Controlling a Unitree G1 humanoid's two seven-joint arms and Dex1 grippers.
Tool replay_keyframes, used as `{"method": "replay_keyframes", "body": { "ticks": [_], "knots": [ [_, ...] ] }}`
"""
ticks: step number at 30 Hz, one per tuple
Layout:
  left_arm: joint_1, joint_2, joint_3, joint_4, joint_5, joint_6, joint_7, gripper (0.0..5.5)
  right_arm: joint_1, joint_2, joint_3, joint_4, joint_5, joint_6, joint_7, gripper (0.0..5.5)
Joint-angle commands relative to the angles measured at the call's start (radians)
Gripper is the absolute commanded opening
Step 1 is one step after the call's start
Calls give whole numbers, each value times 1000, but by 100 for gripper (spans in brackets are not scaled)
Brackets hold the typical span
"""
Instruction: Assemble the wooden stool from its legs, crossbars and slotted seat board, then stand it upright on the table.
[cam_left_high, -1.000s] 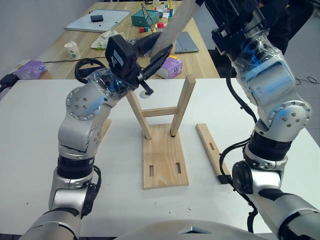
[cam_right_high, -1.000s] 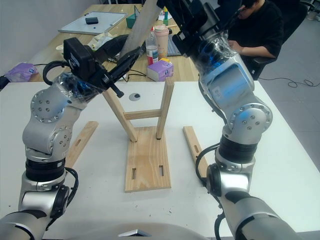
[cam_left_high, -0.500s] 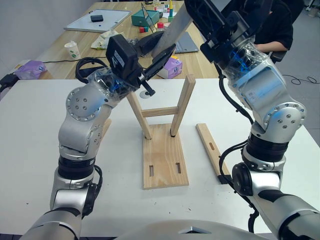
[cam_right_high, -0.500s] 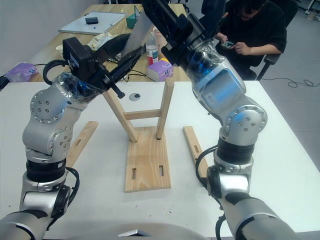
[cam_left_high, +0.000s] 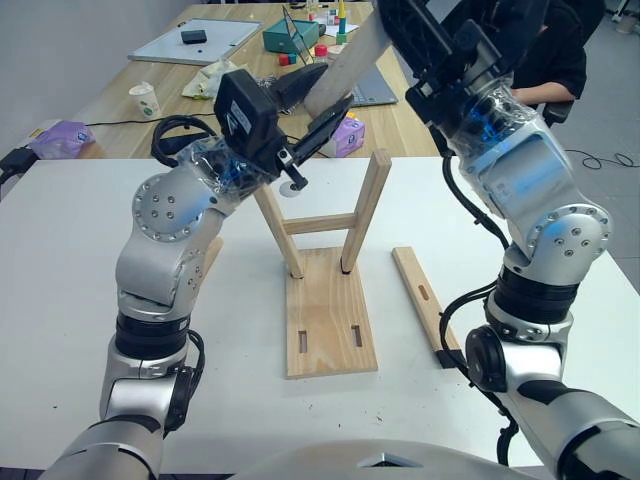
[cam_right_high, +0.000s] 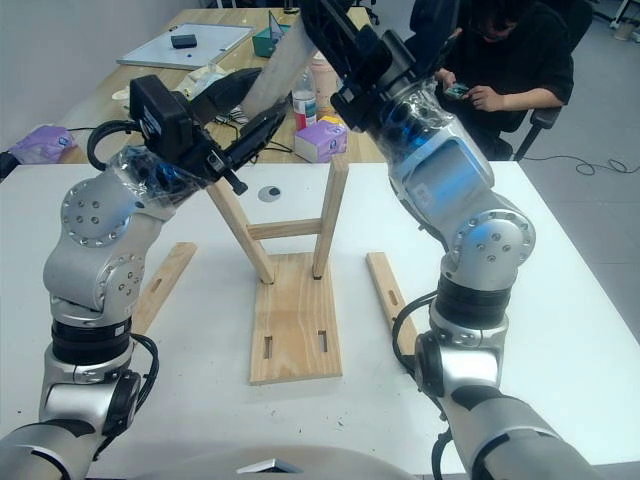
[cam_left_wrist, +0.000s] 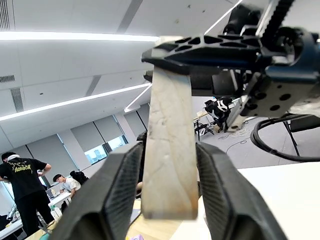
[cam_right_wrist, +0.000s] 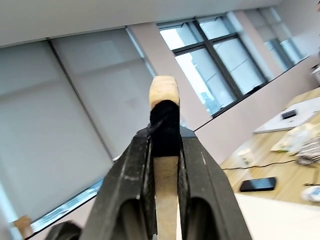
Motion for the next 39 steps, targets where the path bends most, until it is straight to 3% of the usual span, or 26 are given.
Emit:
{"method": "replay_keyframes", "body": {
  "ticks": [1,4,7,11,14,20,26,33,39],
  "knots": [
    [-17,24,5,7,-1,32,-19,262,-25,-91,-104,66,-94,-63,18,40],
    [-32,13,45,-2,9,45,36,302,39,-204,-181,88,-167,-67,54,40],
    [-82,-26,159,27,-12,38,153,305,257,-307,-201,51,-232,15,108,40],
    [-166,-64,306,104,-82,28,274,305,683,-243,-109,-116,-344,13,166,40],
    [-153,-49,341,142,-87,38,295,305,803,-200,-50,-143,-430,-30,189,40],
    [-124,-55,352,205,-87,38,310,305,889,-150,48,-122,-559,-86,253,40],
    [-122,-39,347,233,-82,35,296,305,918,-116,74,-62,-646,-130,289,40],
    [-124,-33,345,242,-87,34,290,305,908,-102,10,-38,-644,-153,285,40],
    [-119,-38,336,221,-100,51,286,305,875,-56,-75,-73,-471,-86,275,40]
  ]
}}
